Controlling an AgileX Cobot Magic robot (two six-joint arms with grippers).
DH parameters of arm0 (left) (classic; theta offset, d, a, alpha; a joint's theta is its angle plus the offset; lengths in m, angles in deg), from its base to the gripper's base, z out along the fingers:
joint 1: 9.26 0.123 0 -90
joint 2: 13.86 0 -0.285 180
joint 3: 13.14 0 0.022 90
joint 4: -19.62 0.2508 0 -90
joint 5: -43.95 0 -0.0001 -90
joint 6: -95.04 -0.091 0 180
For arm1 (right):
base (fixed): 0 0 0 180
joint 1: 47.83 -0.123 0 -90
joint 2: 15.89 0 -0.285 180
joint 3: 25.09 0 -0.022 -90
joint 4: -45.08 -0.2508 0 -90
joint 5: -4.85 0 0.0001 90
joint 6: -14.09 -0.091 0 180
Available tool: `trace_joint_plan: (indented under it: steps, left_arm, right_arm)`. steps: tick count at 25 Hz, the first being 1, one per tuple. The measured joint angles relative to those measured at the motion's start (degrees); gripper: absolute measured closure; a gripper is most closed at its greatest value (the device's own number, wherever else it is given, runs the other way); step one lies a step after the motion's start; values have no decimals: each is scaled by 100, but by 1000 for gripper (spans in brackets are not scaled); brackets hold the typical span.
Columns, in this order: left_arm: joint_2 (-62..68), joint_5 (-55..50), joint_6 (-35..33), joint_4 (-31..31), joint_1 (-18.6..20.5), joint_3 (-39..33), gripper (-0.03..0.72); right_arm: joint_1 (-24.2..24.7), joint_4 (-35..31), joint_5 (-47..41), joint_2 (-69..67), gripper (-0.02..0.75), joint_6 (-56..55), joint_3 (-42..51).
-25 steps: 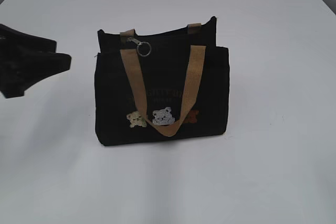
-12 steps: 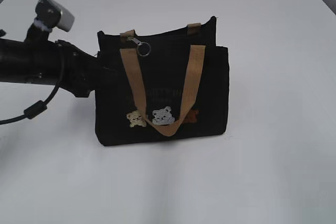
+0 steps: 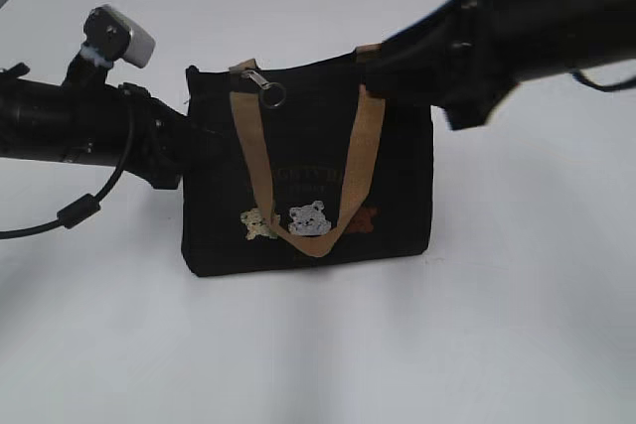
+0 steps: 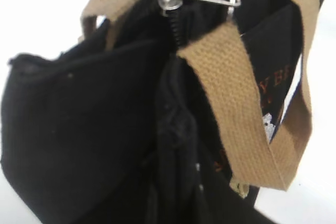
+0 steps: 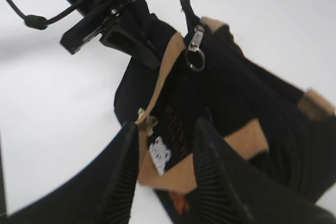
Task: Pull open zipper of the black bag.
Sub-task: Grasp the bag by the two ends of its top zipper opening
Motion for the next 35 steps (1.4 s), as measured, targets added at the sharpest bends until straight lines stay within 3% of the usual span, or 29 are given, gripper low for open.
trace_joint_plan:
  steps: [7,15,17,20,22,25,30,35]
  left_arm:
    - [0,0,0,0,0,2,627]
    - [0,6,0,-6,0,2,627]
    - [0,21,0,-6,0,2,627]
    - [0,77,0,-6,0,2,627]
    - [0,87,0,-17,-7,2,627]
    - [0,74,0,-30,-14,2,627]
    - [0,17,-6,-42,-21,7,627]
    - [0,-135,-26,-83,-78,31,627]
  right_arm:
    - [-689,19,657,-1901,453,877,-1472]
    - [-1289,156,1641,-2499,454,963,-1798]
    - [-1411,176,1706,-2498,493,963,-1804]
    - [-1449,209,1748,-2498,680,811,-1804]
    - [-1360,276,1721,-2486,727,372,-1804]
    - [-1050,604,1283,-2388,736,-552,-1804]
    - [24,1359,212,-2129,736,-2069,-1804]
    - [872,1493,-706,-2026,733,-3271,-1804]
